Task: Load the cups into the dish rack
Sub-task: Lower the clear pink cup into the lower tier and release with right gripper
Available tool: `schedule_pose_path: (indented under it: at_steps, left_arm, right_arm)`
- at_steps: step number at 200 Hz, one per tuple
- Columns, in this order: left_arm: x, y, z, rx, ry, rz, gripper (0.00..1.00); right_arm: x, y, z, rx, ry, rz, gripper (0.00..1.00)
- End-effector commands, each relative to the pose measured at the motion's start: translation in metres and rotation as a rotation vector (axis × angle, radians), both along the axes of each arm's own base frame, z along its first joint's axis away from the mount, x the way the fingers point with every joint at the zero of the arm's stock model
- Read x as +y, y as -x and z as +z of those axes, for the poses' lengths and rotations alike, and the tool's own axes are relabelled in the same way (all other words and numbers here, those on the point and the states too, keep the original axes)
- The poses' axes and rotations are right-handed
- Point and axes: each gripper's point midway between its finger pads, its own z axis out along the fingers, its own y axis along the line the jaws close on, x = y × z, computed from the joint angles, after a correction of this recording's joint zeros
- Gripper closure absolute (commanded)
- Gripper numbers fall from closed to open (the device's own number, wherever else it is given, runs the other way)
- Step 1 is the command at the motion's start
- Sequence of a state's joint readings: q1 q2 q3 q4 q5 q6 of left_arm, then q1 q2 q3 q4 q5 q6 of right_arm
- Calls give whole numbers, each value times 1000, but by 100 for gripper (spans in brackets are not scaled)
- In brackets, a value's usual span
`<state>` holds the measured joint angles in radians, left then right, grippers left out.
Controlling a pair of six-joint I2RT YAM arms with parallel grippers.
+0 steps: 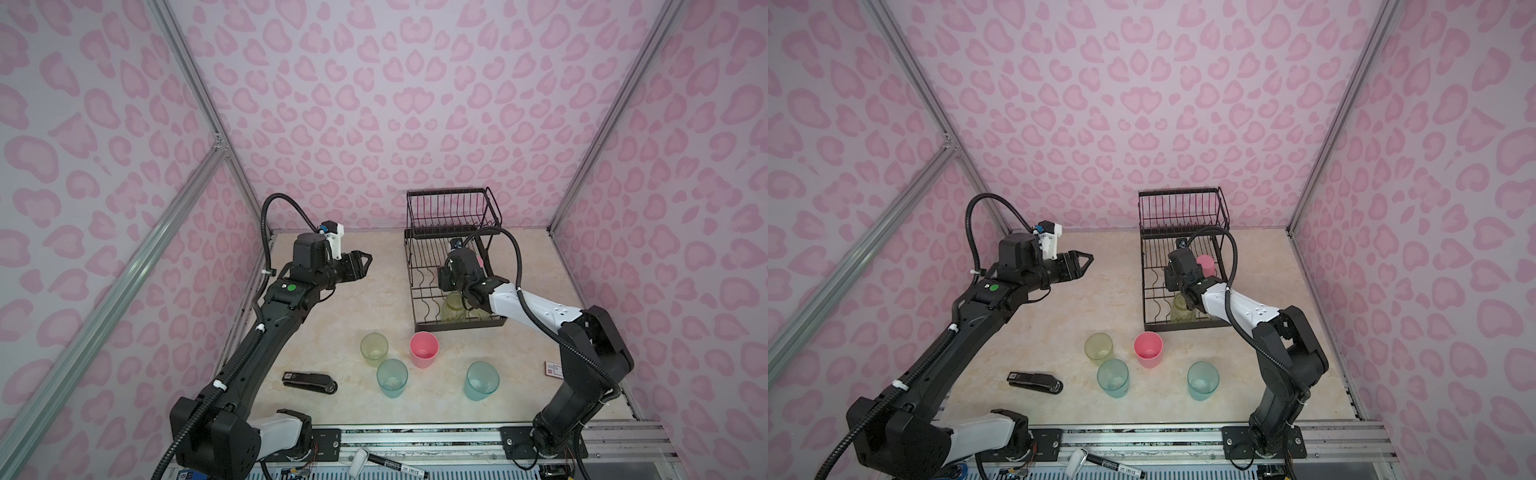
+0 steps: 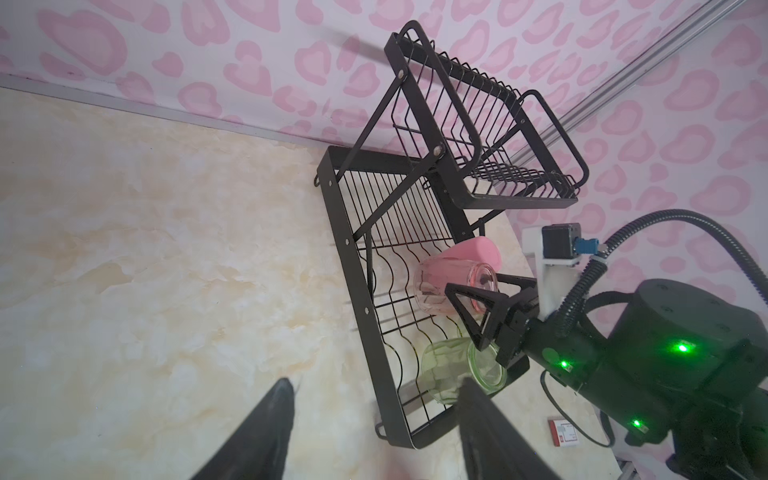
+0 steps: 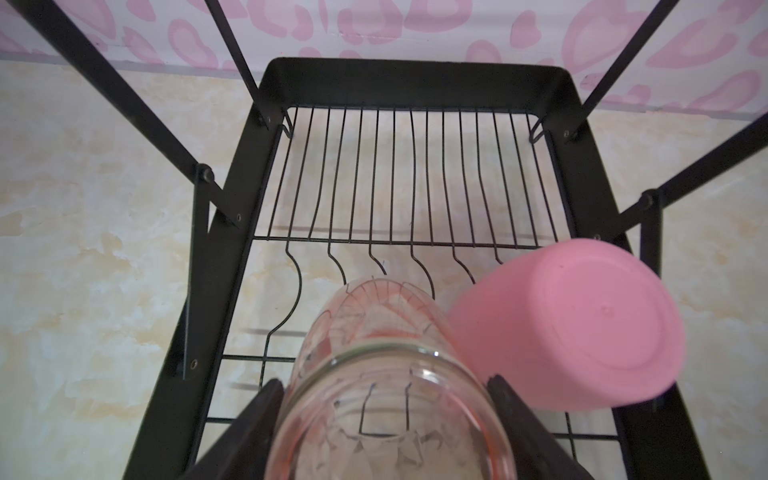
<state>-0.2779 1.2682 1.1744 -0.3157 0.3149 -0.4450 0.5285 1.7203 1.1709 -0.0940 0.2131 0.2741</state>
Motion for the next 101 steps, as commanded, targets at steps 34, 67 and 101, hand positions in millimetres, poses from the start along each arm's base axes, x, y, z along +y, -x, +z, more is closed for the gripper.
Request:
schedule_pose_path:
  at_steps: [34,67,101]
  left_arm:
    - [-2,2,7,-38,3,-20,34]
    - [-2,2,7,-39,3,-20,34]
    - [-1,1,7,-43,0,-15,33]
  right_arm:
    - [-3,0,-15,32,37,-28,43]
    - [0,-1,-23,46,45,-24,42]
    - [3,-3,-27,55,53,-15,36]
